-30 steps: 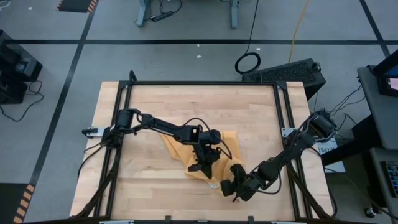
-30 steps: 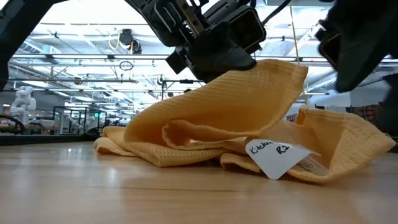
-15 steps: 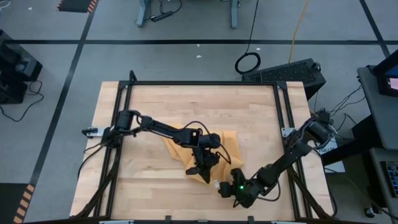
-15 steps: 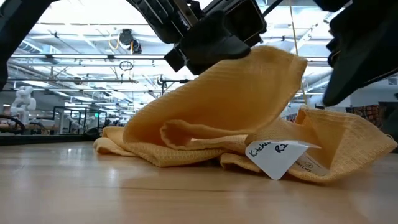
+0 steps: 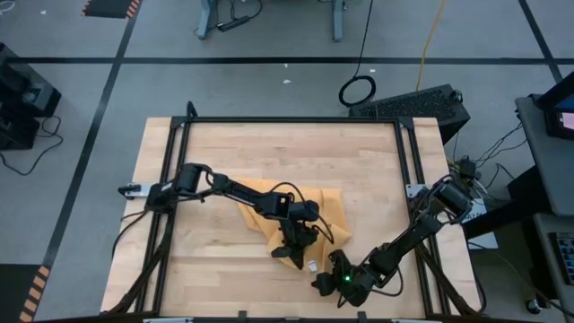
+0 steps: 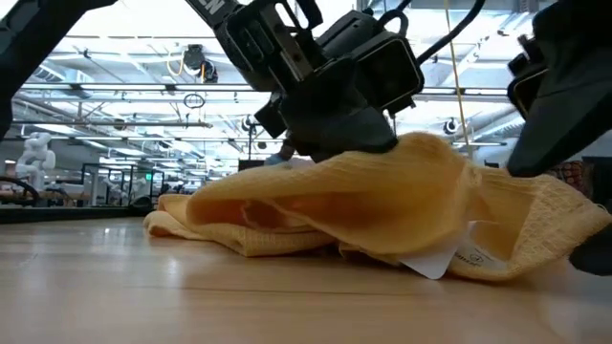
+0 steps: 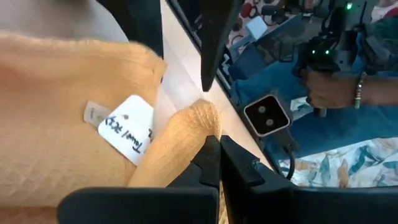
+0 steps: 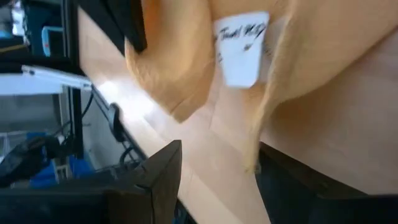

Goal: Roll towel
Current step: Roll the yellow towel

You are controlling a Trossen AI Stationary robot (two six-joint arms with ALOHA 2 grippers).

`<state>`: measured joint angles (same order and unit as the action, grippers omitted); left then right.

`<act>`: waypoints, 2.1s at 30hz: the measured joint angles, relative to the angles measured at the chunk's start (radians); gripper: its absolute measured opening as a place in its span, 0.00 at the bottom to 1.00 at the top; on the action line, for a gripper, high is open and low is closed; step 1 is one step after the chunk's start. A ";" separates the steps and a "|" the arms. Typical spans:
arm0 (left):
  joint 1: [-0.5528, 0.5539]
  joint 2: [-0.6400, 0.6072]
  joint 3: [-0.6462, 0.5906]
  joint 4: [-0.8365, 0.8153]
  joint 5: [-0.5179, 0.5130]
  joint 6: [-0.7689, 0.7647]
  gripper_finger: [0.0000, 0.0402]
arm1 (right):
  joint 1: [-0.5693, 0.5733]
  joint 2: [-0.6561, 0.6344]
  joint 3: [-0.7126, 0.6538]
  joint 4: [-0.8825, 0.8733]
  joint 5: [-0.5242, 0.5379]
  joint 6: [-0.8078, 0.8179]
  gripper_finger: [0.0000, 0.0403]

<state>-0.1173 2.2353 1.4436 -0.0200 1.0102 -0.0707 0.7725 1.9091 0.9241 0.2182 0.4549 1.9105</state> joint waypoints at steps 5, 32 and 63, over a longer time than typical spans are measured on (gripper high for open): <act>0.000 0.000 0.000 0.058 -0.026 -0.059 0.00 | 0.016 0.000 0.000 0.000 0.048 -0.012 0.48; -0.015 0.041 0.000 0.199 -0.005 -0.283 0.00 | -0.025 -0.001 0.000 -0.013 0.071 -0.056 0.41; -0.030 0.041 0.000 0.221 -0.144 -0.262 0.08 | -0.025 -0.001 0.000 -0.004 0.074 -0.093 0.21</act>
<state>-0.1473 2.2768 1.4437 0.2008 0.8667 -0.3328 0.7475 1.9076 0.9241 0.2142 0.5285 1.8175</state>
